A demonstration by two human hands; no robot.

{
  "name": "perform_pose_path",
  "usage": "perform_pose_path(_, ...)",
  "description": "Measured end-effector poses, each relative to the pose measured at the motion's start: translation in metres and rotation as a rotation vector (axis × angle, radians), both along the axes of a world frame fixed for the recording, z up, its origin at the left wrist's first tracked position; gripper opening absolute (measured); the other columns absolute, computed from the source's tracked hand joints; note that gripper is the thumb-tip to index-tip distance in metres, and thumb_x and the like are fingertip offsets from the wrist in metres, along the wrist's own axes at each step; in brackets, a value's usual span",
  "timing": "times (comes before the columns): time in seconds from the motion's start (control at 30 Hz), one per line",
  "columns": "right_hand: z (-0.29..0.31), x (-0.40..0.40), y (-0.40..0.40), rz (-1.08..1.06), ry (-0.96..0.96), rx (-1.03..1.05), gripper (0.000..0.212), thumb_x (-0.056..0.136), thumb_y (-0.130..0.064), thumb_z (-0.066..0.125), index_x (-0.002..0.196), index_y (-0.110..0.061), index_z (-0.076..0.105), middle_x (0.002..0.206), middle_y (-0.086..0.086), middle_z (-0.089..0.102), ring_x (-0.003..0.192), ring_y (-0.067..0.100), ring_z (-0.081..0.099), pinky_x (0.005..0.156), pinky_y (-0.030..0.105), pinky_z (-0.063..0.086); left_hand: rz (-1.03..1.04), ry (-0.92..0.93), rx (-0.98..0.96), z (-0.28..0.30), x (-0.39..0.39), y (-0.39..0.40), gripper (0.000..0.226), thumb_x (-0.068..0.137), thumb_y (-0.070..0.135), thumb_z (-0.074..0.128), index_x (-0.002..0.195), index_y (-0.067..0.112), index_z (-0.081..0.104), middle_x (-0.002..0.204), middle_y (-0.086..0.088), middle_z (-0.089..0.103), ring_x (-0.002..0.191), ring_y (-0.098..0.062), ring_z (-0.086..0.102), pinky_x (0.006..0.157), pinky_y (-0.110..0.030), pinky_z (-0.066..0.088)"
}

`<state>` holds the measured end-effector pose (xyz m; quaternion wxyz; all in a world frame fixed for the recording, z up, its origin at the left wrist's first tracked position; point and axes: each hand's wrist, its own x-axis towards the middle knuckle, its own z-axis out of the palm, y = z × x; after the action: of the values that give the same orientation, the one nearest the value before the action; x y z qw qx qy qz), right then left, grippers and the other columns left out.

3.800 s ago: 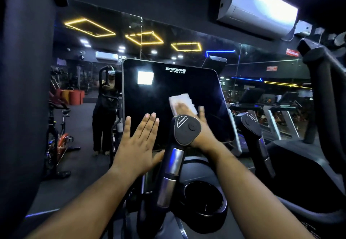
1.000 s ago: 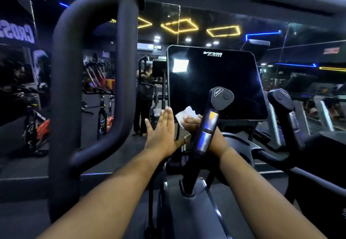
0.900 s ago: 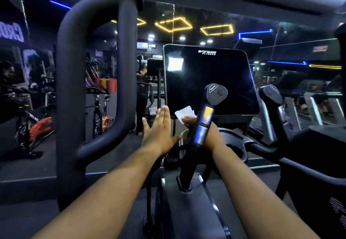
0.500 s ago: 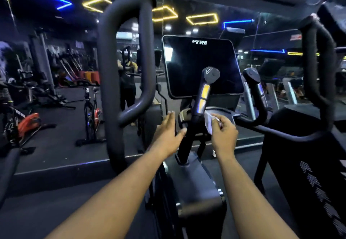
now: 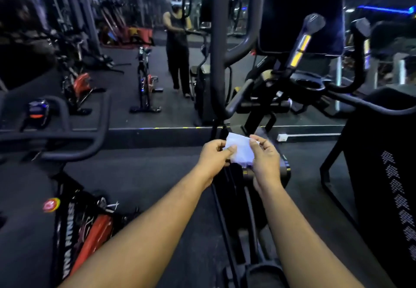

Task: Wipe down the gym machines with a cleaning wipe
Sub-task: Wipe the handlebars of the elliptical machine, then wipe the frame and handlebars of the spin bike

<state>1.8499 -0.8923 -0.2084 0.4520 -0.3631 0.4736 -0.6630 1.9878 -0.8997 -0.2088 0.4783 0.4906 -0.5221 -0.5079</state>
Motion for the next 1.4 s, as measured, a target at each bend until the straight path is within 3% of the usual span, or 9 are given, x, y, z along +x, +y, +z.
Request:
perform_pose_path(0.17,-0.027,0.041,0.049,0.304,0.057,0.131,0.021,0.098,-0.021,0.066,0.115,-0.008,0.066,0.099,0.015,0.076,0.078,0.022,0.070,0.066,0.036,0.058,0.152,0.056,0.073,-0.026,0.054,0.055,0.013,0.099,0.017,0.064,0.101,0.005,0.068,0.102,-0.020,0.073,0.092,-0.030,0.073,0.083,-0.052,0.062)
perform_pose_path(0.23,-0.038,0.057,0.063,0.401,0.081,0.165,0.026,0.096,-0.019,0.068,0.119,-0.006,0.066,0.104,0.017,0.076,0.085,0.024,0.072,0.071,0.037,0.060,0.208,0.063,0.093,-0.038,0.073,0.075,0.013,0.099,0.017,0.064,0.102,0.006,0.069,0.100,-0.019,0.074,0.094,-0.032,0.074,0.083,-0.054,0.061)
perform_pose_path(0.5,-0.071,0.116,0.091,0.569,0.136,0.242,0.017,0.094,-0.014,0.070,0.107,-0.003,0.067,0.095,0.020,0.076,0.075,0.023,0.070,0.062,0.032,0.057,0.456,0.040,0.094,-0.071,0.131,0.142,0.006,0.098,0.012,0.065,0.094,0.009,0.069,0.098,-0.024,0.073,0.079,-0.027,0.068,0.072,-0.048,0.059)
perform_pose_path(0.63,-0.087,0.139,0.101,0.677,0.115,0.255,0.020,0.095,-0.014,0.069,0.112,-0.004,0.065,0.101,0.022,0.075,0.080,0.029,0.069,0.078,0.048,0.056,0.606,0.040,0.099,-0.080,0.149,0.174,0.006,0.100,0.013,0.064,0.095,0.012,0.067,0.083,-0.010,0.072,0.062,-0.014,0.068,0.053,-0.027,0.055)
perform_pose_path(0.73,-0.097,0.151,0.113,0.766,0.044,0.275,0.013,0.097,-0.009,0.063,0.110,-0.005,0.063,0.103,0.024,0.073,0.077,0.025,0.068,0.070,0.038,0.055,0.709,0.020,0.113,-0.089,0.153,0.202,0.008,0.100,0.013,0.063,0.092,0.013,0.064,0.071,-0.001,0.066,0.050,-0.006,0.060,0.047,-0.020,0.048)
perform_pose_path(0.87,-0.112,0.169,0.143,0.938,0.023,0.330,0.012,0.099,-0.006,0.058,0.111,-0.007,0.060,0.100,0.019,0.070,0.074,0.020,0.066,0.057,0.027,0.054,0.825,-0.014,0.164,-0.111,0.157,0.247,0.010,0.099,0.013,0.065,0.090,0.016,0.065,0.069,0.001,0.062,0.051,-0.009,0.057,0.047,-0.022,0.045)
perform_pose_path(1.07,-0.125,0.188,0.195,1.143,-0.010,0.349,0.022,0.099,-0.007,0.059,0.119,-0.002,0.068,0.105,0.021,0.075,0.080,0.021,0.072,0.063,0.027,0.057,0.930,-0.045,0.224,-0.128,0.170,0.301,0.009,0.099,0.012,0.065,0.091,0.015,0.068,0.073,-0.001,0.066,0.060,-0.020,0.063,0.053,-0.028,0.049)
perform_pose_path(1.33,-0.156,0.222,0.258,1.283,0.070,0.421,0.014,0.100,-0.006,0.058,0.107,-0.008,0.071,0.098,0.015,0.077,0.081,0.021,0.072,0.071,0.032,0.057,1.088,-0.078,0.319,-0.157,0.200,0.385,0.004,0.099,0.015,0.066,0.097,0.012,0.067,0.079,-0.010,0.068,0.056,-0.014,0.061,0.060,-0.036,0.054)
perform_pose_path(1.4,-0.164,0.236,0.278,1.319,0.082,0.428,0.015,0.100,-0.005,0.058,0.107,-0.008,0.071,0.097,0.014,0.077,0.081,0.020,0.071,0.071,0.032,0.056,1.117,-0.076,0.339,-0.164,0.211,0.409,0.005,0.099,0.014,0.065,0.096,0.013,0.068,0.078,-0.006,0.068,0.054,-0.011,0.061,0.055,-0.029,0.055)
